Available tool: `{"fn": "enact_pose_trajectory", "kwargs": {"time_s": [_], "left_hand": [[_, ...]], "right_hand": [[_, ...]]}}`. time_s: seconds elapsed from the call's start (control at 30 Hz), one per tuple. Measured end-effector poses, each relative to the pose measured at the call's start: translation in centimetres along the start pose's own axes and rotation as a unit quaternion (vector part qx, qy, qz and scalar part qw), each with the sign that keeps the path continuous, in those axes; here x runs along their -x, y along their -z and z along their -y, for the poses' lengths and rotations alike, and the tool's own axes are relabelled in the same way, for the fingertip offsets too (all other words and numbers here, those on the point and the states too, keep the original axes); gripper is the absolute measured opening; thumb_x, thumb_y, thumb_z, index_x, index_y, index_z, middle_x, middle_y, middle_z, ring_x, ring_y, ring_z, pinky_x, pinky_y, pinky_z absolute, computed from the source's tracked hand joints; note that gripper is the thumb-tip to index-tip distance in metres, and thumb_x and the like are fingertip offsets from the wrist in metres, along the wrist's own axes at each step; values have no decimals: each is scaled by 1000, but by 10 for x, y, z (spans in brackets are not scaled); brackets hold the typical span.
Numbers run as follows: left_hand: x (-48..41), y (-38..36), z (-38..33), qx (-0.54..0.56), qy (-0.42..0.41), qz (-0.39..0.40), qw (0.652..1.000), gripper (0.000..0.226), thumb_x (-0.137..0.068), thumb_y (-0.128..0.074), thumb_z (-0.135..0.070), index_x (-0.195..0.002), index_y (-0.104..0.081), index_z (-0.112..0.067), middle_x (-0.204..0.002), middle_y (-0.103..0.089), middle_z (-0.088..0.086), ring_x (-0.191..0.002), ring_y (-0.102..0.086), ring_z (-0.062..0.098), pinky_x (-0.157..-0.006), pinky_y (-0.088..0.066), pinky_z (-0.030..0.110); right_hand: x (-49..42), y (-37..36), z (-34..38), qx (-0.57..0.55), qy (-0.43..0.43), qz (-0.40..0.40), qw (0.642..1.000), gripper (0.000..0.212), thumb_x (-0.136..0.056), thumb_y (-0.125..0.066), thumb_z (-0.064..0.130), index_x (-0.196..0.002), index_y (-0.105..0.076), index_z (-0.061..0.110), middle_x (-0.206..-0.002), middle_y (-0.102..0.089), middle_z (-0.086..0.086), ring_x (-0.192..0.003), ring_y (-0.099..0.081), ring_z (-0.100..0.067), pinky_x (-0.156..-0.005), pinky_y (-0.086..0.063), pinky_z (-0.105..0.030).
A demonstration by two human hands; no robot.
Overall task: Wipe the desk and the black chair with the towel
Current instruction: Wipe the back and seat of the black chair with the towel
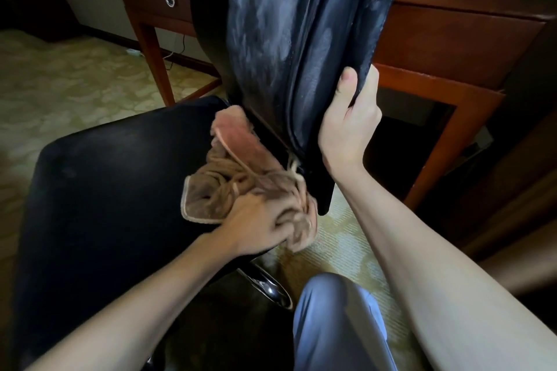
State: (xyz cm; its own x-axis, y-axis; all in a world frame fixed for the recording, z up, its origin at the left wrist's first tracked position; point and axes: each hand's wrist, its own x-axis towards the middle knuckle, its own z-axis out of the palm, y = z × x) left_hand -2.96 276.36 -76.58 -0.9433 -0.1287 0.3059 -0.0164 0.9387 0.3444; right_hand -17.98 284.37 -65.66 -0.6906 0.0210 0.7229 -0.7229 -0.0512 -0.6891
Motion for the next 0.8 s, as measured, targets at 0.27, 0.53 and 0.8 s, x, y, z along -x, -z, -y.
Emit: {"fn": "enact_pose_trajectory", "kwargs": {"time_s": [0.27, 0.53, 0.8], "left_hand": [[-4, 52, 6, 320, 250, -199, 892, 13, -87, -59, -22, -75, -62, -26, -65, -64, -14, -62, -57, -1, -68, -47, 28], [-49, 39, 57, 4, 317, -4, 948, 68, -76, -63, -69, -121, -54, -19, -126, -61, 6, -120, -57, 29, -104, -44, 46], [-86, 23, 30, 511, 427, -343, 663, 35, -92, -51, -33, -121, -68, -28, -112, -74, 8, -104, -71, 33, -93, -58, 46]], "right_hand": [[2, 1, 5, 14, -4, -5, 1000, 36, -109, -42, 24, -134, -57, 2, -108, -63, 12, -96, -60, -13, -81, -34, 1], [0, -1, 1, 26, 7, -11, 1000, 45, -108, -40, 31, -132, -57, -2, -111, -70, 2, -99, -63, -19, -84, -37, -3], [-1, -1, -6, 11, -5, 9, 1000, 54, -105, -34, 43, -124, -58, -1, -104, -72, -13, -91, -64, -21, -81, -44, -16]]}}
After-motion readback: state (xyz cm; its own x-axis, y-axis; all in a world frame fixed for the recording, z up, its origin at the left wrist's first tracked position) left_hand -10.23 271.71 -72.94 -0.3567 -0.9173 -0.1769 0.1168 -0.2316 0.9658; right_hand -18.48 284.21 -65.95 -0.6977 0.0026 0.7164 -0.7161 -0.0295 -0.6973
